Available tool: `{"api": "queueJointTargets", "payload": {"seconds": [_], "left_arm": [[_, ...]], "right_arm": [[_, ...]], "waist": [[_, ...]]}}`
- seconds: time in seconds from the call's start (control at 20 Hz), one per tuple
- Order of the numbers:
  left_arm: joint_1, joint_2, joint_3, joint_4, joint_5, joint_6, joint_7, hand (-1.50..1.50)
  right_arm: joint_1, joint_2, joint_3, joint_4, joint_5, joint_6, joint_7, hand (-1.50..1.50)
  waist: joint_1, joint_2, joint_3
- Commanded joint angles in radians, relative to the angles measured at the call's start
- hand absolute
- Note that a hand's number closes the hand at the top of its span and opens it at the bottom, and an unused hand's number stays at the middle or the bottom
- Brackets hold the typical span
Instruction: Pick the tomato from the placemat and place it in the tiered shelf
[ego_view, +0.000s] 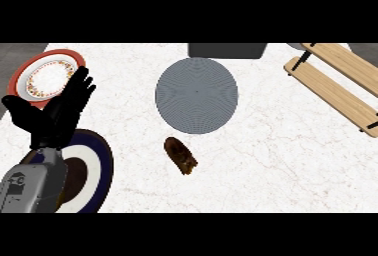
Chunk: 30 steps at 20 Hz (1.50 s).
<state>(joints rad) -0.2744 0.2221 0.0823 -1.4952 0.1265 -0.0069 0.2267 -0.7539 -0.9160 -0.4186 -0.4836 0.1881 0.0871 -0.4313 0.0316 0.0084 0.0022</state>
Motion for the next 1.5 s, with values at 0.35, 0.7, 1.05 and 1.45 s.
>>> {"api": "queueJointTargets", "payload": {"seconds": [0.35,0.7,1.05,1.45], "left_arm": [[0.000,-0.017,-0.009,0.001,-0.021,0.006,-0.030,0.00],[-0.008,0.013,0.031,0.015,0.015,-0.021,-0.012,0.00],[0.025,-0.001,0.022,-0.012,0.006,-0.008,-0.011,0.00],[0.054,-0.012,0.018,-0.025,-0.011,0.012,-0.021,0.00]], "right_arm": [[-0.118,-0.198,-0.046,0.208,-0.030,0.291,-0.018,-1.50],[-0.043,-0.336,-0.093,0.307,-0.061,0.480,-0.052,-1.50],[0.054,-0.408,-0.139,0.344,-0.106,0.689,-0.168,-1.50],[0.187,-0.406,-0.119,0.242,-0.096,0.711,-0.354,-1.50]], "waist": [[0.005,0.007,0.001],[-0.004,0.013,0.004],[-0.019,0.006,0.008],[-0.045,-0.001,0.010]]}}
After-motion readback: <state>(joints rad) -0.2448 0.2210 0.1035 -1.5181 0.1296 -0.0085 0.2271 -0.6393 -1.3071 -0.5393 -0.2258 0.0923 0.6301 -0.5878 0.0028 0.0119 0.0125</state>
